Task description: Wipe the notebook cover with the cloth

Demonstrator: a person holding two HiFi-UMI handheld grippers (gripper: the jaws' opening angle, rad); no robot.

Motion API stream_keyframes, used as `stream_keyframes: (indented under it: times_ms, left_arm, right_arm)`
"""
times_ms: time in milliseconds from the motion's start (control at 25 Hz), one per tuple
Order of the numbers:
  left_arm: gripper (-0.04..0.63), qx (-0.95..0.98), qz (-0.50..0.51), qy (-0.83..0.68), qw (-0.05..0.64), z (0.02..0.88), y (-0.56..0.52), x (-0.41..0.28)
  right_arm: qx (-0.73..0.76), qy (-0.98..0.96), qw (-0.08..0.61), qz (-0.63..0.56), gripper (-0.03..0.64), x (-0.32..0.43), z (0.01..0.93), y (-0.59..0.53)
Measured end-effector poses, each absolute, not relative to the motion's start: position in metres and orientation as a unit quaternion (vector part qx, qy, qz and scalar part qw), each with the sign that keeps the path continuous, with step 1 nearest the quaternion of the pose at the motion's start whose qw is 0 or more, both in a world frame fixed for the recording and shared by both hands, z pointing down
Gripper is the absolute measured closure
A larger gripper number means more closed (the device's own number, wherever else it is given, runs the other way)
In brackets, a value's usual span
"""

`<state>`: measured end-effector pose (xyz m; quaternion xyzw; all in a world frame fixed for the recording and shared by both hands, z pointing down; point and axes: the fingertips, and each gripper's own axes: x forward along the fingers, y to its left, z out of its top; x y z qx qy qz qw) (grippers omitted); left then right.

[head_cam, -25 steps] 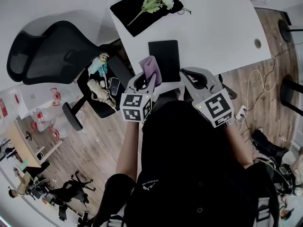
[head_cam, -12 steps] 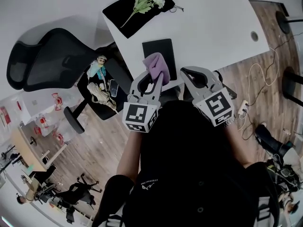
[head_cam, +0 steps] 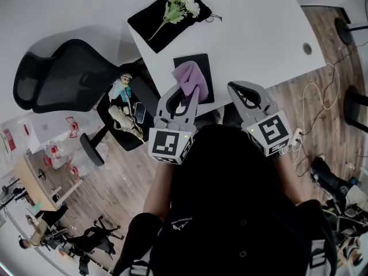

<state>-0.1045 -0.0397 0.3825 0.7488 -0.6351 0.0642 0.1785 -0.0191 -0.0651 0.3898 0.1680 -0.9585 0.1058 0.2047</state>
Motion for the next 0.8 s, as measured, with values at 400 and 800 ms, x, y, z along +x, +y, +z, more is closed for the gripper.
stream_keyframes:
  times_ms: [400,800]
  left_arm:
    - [0.509,0.752,0.008,-0.645,0.135,0.322,-0.053,-0.111]
    - [0.509,0.753,0.002,-0.655,0.053,0.254,-0.054,-0.118]
  right_arm:
    - [0.194,-0.975,0.091,0.057,0.612,-0.001,0.303,-0.094]
    - [0.191,-0.98,0.043,0.045,0.612,0.013,0.24,-0.107]
